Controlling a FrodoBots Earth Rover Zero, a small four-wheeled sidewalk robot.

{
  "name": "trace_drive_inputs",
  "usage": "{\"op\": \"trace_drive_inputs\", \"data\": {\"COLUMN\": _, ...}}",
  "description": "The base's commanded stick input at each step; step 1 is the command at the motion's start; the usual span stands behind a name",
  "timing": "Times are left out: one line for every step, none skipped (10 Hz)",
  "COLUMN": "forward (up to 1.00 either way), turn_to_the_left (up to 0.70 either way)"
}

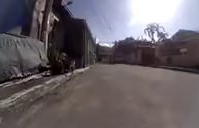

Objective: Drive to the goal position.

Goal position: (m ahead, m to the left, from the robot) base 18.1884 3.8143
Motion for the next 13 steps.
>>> {"op": "trace_drive_inputs", "data": {"forward": 0.85, "turn_to_the_left": -0.03}}
{"op": "trace_drive_inputs", "data": {"forward": 0.85, "turn_to_the_left": -0.03}}
{"op": "trace_drive_inputs", "data": {"forward": 0.85, "turn_to_the_left": -0.03}}
{"op": "trace_drive_inputs", "data": {"forward": 0.85, "turn_to_the_left": -0.03}}
{"op": "trace_drive_inputs", "data": {"forward": 0.85, "turn_to_the_left": -0.03}}
{"op": "trace_drive_inputs", "data": {"forward": 0.85, "turn_to_the_left": -0.03}}
{"op": "trace_drive_inputs", "data": {"forward": 0.85, "turn_to_the_left": -0.03}}
{"op": "trace_drive_inputs", "data": {"forward": 0.85, "turn_to_the_left": -0.03}}
{"op": "trace_drive_inputs", "data": {"forward": 0.85, "turn_to_the_left": -0.03}}
{"op": "trace_drive_inputs", "data": {"forward": 0.85, "turn_to_the_left": -0.03}}
{"op": "trace_drive_inputs", "data": {"forward": 0.85, "turn_to_the_left": -0.03}}
{"op": "trace_drive_inputs", "data": {"forward": 0.85, "turn_to_the_left": -0.03}}
{"op": "trace_drive_inputs", "data": {"forward": 0.85, "turn_to_the_left": -0.03}}
